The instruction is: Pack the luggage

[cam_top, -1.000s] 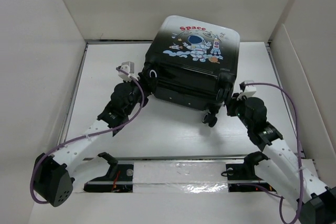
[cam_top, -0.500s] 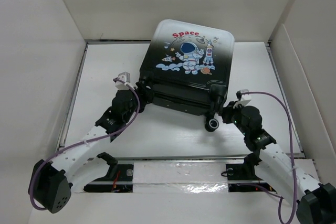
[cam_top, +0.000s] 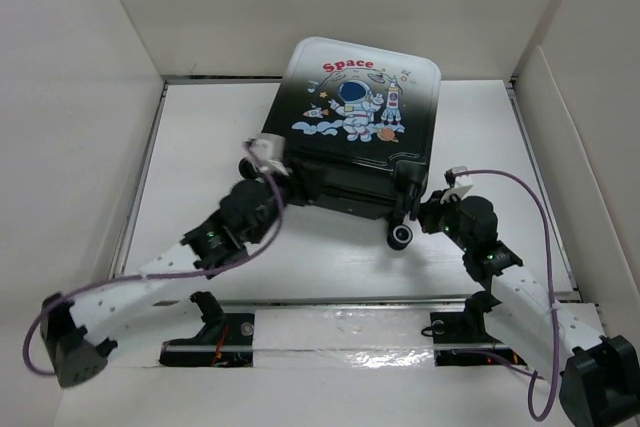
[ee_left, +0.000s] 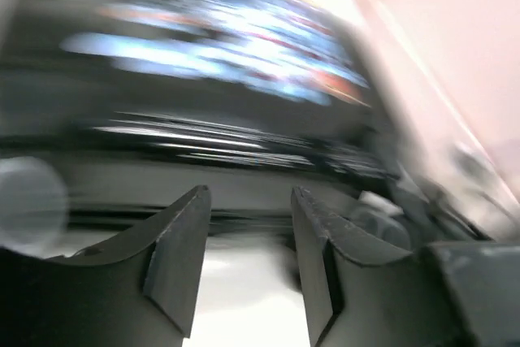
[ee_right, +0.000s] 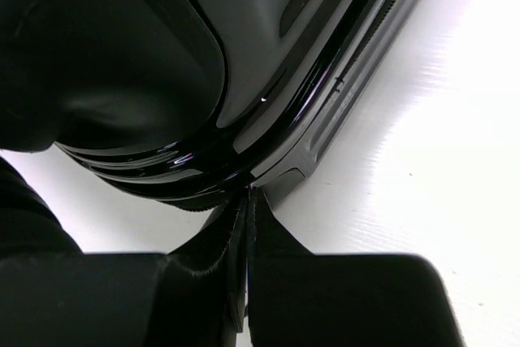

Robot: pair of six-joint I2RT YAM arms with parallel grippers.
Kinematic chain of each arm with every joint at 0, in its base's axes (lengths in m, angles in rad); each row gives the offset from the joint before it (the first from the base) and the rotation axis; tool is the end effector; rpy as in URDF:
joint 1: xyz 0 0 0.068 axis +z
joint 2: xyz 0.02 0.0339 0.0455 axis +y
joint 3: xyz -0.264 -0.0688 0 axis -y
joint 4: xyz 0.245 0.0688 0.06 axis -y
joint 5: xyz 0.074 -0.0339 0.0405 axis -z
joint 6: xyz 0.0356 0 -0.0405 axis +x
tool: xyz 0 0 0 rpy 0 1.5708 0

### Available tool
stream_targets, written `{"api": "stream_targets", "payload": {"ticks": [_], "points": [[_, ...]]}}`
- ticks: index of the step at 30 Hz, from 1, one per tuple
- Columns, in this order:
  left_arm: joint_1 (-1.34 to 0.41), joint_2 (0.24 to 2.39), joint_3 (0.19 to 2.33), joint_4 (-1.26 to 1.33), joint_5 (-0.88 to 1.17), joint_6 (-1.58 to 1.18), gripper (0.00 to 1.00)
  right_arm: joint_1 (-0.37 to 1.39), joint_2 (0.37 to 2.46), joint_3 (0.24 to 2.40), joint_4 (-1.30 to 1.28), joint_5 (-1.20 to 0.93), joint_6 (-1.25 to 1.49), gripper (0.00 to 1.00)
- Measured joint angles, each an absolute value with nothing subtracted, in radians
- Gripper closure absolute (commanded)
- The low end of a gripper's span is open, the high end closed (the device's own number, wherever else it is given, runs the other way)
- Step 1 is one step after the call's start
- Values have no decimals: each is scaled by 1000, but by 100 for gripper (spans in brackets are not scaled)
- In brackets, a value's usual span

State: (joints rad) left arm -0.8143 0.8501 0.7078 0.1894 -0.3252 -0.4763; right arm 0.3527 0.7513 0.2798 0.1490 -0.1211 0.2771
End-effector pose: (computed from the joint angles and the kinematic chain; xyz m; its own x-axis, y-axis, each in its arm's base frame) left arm 0.1486 -0.1409 0.3416 -0.1868 -0.4350 -0.8808 0.4326 0.7686 -0.4714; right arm 0.1640 0.0649 0.2012 -0.4093 0.1387 -0.9018 -0.3519 0.8879 0.2963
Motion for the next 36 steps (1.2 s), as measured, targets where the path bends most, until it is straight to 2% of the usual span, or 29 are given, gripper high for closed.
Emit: {"api": "stream_targets", "payload": {"ticks": [3, 6, 9, 10, 11, 14, 22, 25, 26, 28, 29, 31, 36], "points": [[-1088, 1026, 819, 267, -371, -406, 63, 353, 762, 280, 160, -147, 274, 100], [-1197, 1224, 899, 310, -312, -361, 61, 353, 764, 280, 165, -169, 272, 100], [-1201, 1372, 971, 292, -240, -336, 55, 353, 758, 280, 163, -172, 272, 100], [-1196, 1409, 999, 286, -217, -331, 52, 353, 755, 280, 161, -174, 272, 100], [-1193, 1436, 1019, 284, -198, -327, 44, 353, 752, 280, 157, -176, 271, 100], [-1171, 1485, 1064, 274, -133, -325, 32, 353, 749, 280, 156, -177, 265, 100], [-1083, 1553, 1081, 318, 42, -392, 35, 353, 746, 280, 152, -184, 265, 100], [-1077, 1563, 1081, 348, 73, -415, 42, 353, 741, 280, 148, -183, 264, 100], [-1076, 1567, 1081, 356, 78, -424, 56, 353, 738, 280, 144, -181, 264, 100], [-1071, 1568, 1080, 372, 80, -448, 74, 353, 728, 279, 136, -174, 263, 100], [-1068, 1568, 1075, 386, 81, -466, 87, 353, 722, 279, 133, -172, 262, 100], [-1058, 1568, 1054, 429, 87, -505, 98, 352, 705, 274, 126, -171, 262, 100], [-1000, 1567, 954, 629, 160, -679, 100, 361, 593, 197, 170, -165, 273, 100]]}}
